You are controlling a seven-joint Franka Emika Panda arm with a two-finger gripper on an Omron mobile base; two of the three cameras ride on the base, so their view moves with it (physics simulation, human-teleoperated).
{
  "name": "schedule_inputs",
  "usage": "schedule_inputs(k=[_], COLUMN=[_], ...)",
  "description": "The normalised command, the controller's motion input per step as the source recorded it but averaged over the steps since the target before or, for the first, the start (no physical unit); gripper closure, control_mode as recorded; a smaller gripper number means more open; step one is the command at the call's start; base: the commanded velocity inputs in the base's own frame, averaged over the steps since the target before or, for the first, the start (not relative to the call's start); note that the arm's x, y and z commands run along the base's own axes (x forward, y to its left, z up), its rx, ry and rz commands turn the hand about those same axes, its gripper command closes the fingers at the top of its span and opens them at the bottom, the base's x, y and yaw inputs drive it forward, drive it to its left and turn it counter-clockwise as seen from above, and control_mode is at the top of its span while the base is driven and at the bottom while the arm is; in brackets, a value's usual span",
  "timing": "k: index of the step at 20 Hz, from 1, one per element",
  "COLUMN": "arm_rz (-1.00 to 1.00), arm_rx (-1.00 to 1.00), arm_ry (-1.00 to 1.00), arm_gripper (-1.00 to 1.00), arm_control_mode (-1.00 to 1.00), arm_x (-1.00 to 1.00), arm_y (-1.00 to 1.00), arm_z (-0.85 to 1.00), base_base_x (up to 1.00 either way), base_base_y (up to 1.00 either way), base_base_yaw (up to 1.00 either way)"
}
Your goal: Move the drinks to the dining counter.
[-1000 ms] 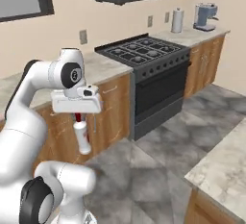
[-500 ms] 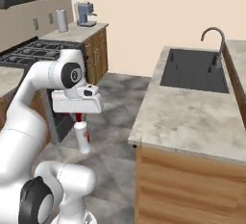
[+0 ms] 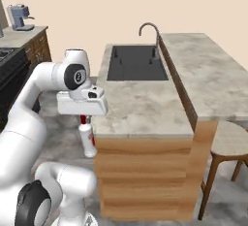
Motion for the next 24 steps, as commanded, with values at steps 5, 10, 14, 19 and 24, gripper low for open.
schedule_inputs(k=[5,10,14,19,24], arm_rz=[0.0,0.0,0.0,0.0,0.0], arm_rx=[0.0,0.0,0.0,0.0,0.0], arm_ry=[0.0,0.0,0.0,0.0,0.0], arm_gripper=[1.0,1.0,1.0,1.0,1.0], arm_control_mode=[1.0,1.0,1.0,1.0,1.0], arm_x=[0.0,0.0,0.0,0.0,0.0], arm_y=[0.0,0.0,0.0,0.0,0.0], arm_z=[0.0,0.0,0.0,0.0,0.0], base_base_x=[0.1,0.03,0.14,0.39,0.5], base_base_y=[-0.99,-1.0,-0.95,-0.81,-0.36], base_base_yaw=[0.02,0.01,0.0,0.0,0.0])
